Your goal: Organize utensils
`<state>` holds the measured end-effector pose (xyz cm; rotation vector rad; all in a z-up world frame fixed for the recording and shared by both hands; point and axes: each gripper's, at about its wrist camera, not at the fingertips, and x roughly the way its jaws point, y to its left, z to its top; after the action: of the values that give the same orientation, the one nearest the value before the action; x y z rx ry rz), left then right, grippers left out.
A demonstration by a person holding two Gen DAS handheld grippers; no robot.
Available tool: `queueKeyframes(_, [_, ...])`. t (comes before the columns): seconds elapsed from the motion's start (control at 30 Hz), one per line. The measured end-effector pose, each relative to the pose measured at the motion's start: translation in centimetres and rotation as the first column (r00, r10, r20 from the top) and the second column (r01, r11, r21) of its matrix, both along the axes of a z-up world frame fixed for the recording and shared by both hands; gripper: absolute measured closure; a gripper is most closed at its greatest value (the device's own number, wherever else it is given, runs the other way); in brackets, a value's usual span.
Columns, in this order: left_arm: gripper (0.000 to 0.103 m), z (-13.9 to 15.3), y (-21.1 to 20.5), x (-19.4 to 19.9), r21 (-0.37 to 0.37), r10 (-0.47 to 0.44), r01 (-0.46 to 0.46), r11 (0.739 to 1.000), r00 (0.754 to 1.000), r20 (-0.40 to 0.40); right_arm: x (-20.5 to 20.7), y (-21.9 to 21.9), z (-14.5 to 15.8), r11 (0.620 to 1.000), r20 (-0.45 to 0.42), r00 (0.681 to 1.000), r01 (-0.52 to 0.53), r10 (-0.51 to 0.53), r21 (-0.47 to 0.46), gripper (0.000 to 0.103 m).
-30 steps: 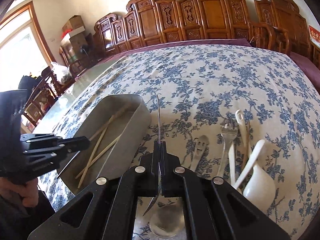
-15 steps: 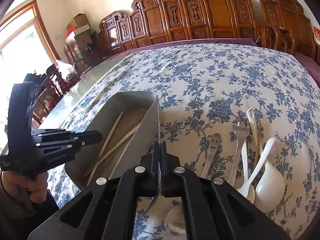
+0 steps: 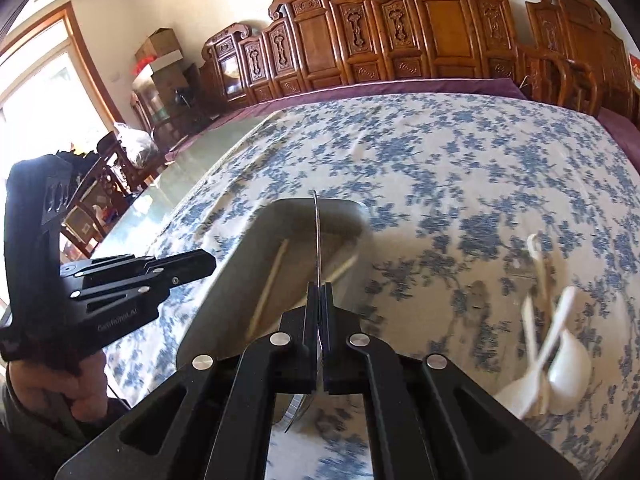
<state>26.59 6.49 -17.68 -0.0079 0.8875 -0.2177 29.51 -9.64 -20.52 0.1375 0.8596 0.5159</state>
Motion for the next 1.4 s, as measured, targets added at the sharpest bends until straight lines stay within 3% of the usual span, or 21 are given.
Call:
queueKeyframes(0.33, [0.099,0.2,1.4,0.3,0.000,0.032,-0.032,1.000,0.999,0.006,0.1,4.5,-2.8,0.994,-0.047,0.998,-0.036,0.031,-0.102,0.101])
queueKeyframes(0.73, [0.099,0.4,1.3,0.3,-0.011,0.027,-0.027,1.000,1.000,0.011,-0.3,4.6,-3.1,0.988,-0.026,0.999,-0.039,0.035,-0.147,0.099])
queueKeyframes(1.07, [0.099,0.9,0.0,-0.6,-0.025,-0.007,0.008,1.000,1.000,0.029,-3.5,0.0,-0.4,0.989,0.035,0.999,0.021,-0.016,-0.144,0.099])
queueKeyframes(1.4, [0.098,1.4,-3.7,-2.3,-0.037,-0.079,0.081,0.996,0.995,0.052,-6.5,-8.6,1.2,0.968,0.086,0.985,0.165,-0.151,-0.189,0.099])
